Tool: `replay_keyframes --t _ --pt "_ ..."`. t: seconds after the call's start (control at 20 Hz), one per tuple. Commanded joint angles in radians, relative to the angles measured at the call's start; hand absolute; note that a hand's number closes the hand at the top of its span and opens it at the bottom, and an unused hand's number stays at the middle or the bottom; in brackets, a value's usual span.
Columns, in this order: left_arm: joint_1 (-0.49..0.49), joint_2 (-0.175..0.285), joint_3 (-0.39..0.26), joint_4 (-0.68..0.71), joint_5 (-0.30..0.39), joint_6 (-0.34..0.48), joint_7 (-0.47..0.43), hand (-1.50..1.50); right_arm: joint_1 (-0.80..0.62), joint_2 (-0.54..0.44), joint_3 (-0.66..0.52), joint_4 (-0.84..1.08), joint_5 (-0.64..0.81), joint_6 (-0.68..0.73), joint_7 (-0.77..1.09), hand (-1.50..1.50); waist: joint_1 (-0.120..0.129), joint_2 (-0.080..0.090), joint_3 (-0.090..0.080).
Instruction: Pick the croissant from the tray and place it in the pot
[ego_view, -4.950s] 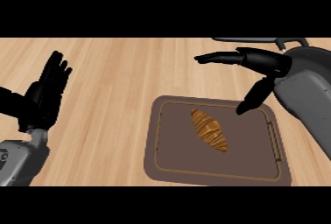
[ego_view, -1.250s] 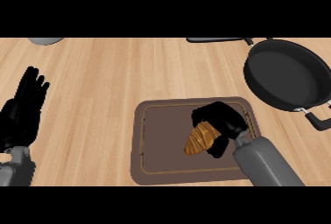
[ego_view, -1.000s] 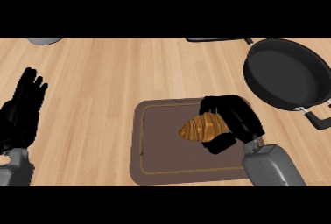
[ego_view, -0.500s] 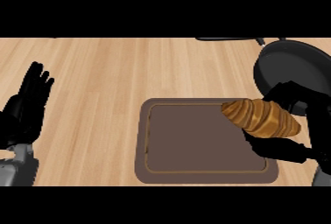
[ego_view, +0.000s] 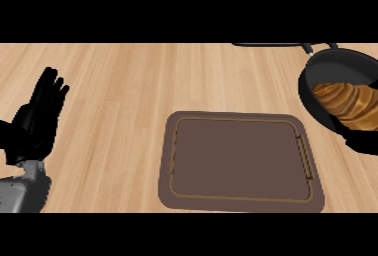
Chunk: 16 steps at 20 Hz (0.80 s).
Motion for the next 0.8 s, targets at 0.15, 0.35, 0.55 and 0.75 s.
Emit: replay_keyframes --t 0.15,0.35,0.55,0.75 --pt "-0.015 -0.026 -0.018 -0.041 -0.047 0.021 0.049 0.00 -0.131 -0.111 -0.132 0.317 -0.056 -0.034 -0.124 1.50 0.008 0.002 0.000" --pt "-0.030 -0.001 0.011 -0.051 -0.021 -0.003 0.072 0.00 -0.169 -0.135 -0.129 0.501 0.024 -0.140 -0.259 1.50 0.019 0.005 0.001" --pt "-0.056 -0.053 -0.028 -0.003 -0.043 0.019 0.037 0.00 -0.143 -0.213 -0.087 0.589 0.261 -0.285 -0.315 1.50 0.024 0.014 0.001" --pt "-0.007 -0.047 -0.020 -0.047 -0.030 -0.007 0.027 0.00 -0.199 -0.200 -0.088 0.894 0.312 -0.455 -0.457 1.50 0.037 0.011 0.002"
